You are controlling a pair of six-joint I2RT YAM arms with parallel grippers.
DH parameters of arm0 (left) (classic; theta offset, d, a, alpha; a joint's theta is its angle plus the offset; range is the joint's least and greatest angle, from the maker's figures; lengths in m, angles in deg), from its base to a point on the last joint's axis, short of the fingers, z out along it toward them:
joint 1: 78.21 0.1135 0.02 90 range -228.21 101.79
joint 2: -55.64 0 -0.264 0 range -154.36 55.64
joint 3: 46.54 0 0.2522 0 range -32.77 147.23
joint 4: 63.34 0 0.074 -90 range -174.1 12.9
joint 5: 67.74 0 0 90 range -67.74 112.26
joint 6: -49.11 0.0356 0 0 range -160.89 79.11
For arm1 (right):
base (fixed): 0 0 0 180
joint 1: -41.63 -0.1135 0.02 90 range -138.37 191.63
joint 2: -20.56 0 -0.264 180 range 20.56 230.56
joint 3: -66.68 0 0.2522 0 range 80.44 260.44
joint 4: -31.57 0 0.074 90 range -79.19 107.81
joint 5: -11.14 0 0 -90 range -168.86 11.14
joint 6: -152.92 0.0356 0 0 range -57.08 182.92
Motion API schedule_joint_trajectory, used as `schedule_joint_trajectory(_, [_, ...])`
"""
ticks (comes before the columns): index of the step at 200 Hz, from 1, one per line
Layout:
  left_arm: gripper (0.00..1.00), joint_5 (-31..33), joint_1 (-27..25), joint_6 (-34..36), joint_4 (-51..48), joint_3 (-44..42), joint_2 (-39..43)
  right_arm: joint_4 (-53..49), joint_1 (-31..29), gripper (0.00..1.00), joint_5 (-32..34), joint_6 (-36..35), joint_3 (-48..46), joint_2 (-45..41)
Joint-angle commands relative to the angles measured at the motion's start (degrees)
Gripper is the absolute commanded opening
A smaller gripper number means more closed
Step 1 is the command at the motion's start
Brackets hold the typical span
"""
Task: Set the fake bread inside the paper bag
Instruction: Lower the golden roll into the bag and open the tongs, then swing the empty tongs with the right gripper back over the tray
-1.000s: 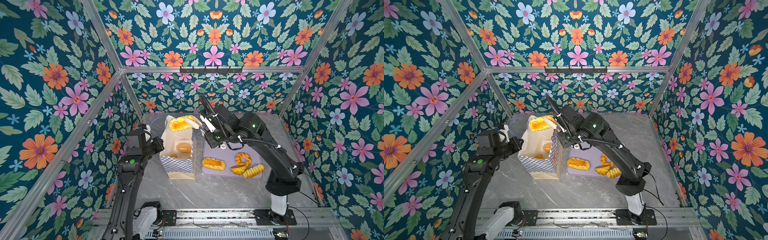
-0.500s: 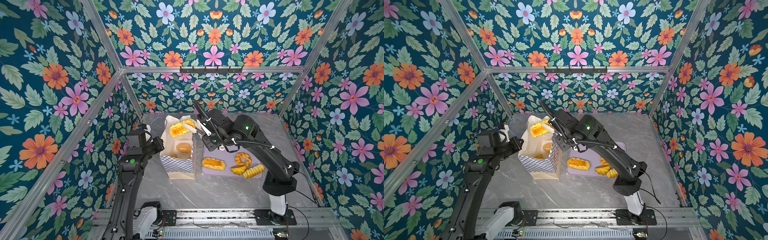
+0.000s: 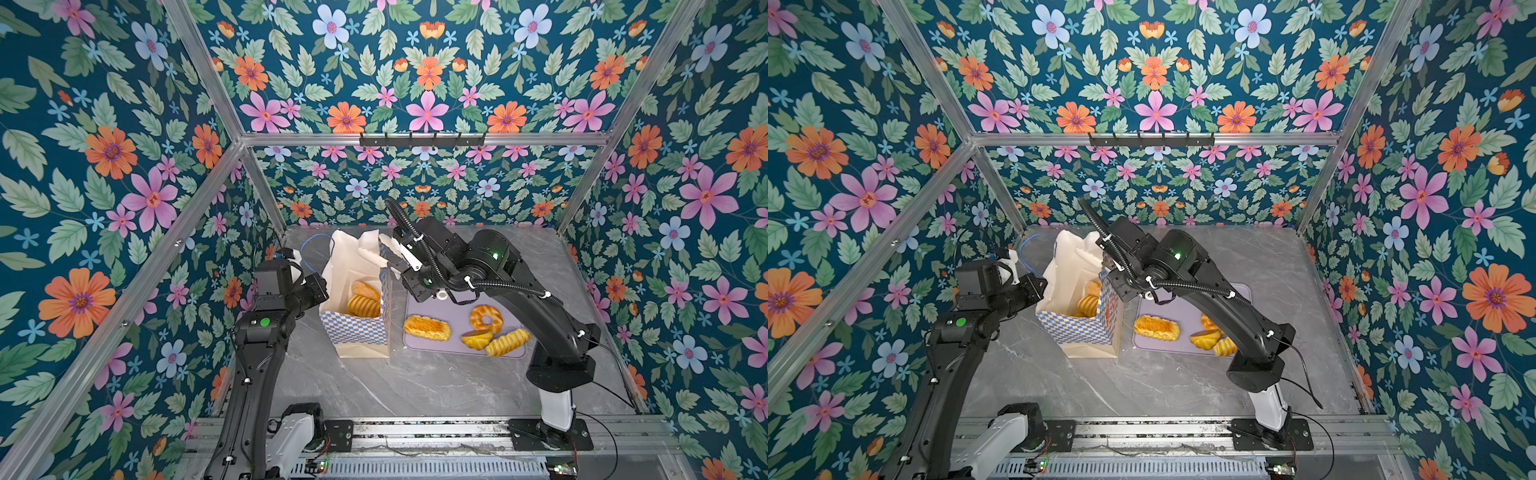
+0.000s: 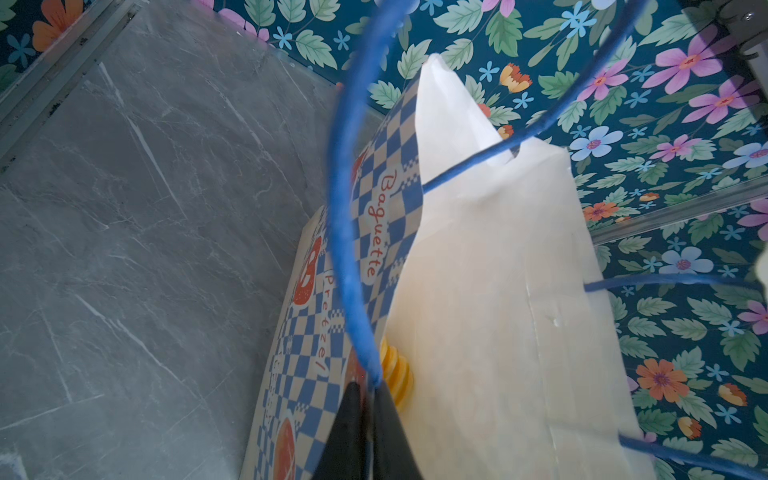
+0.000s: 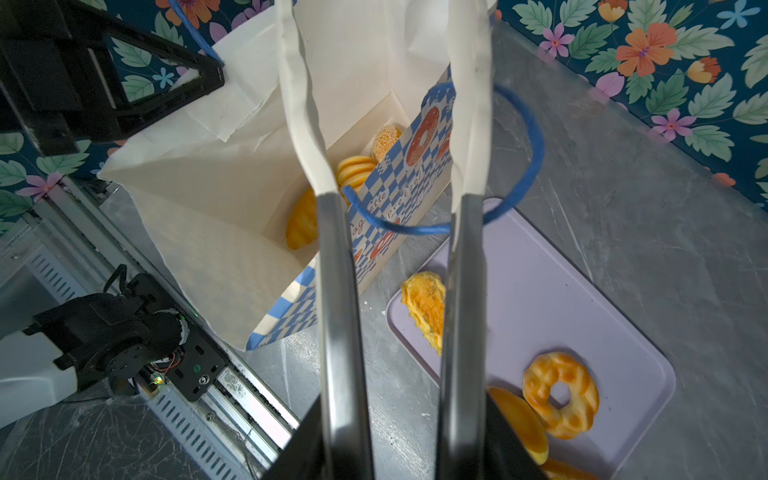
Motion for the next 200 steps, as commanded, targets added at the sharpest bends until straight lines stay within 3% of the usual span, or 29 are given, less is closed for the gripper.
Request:
schedule_joint_trajectory(1, [0.11, 0.35, -0.01, 0.18, 0.72, 0.11, 0.1, 2.84, -0.01, 0.44, 0.14, 0.06, -0.56, -1.18])
schedule_joint_trajectory(44, [0.11, 0.37, -0.01, 0.18, 0.72, -0.16, 0.31, 4.11, -0.07, 0.44, 2.13, 0.41, -1.46, -3.15])
schedule_joint_trajectory(114, [0.11, 0.12, 0.0, 0.36, 0.9, -0.18, 0.1, 9.51, 0.83, 0.44, 4.26, 2.05, -11.03, -11.1])
schedule_joint_trajectory(200, [0.11, -0.05, -0.02, 0.27, 0.99, -0.48, 0.56, 16.59, 8.19, 0.44, -0.95, 7.52, -27.55, -24.91])
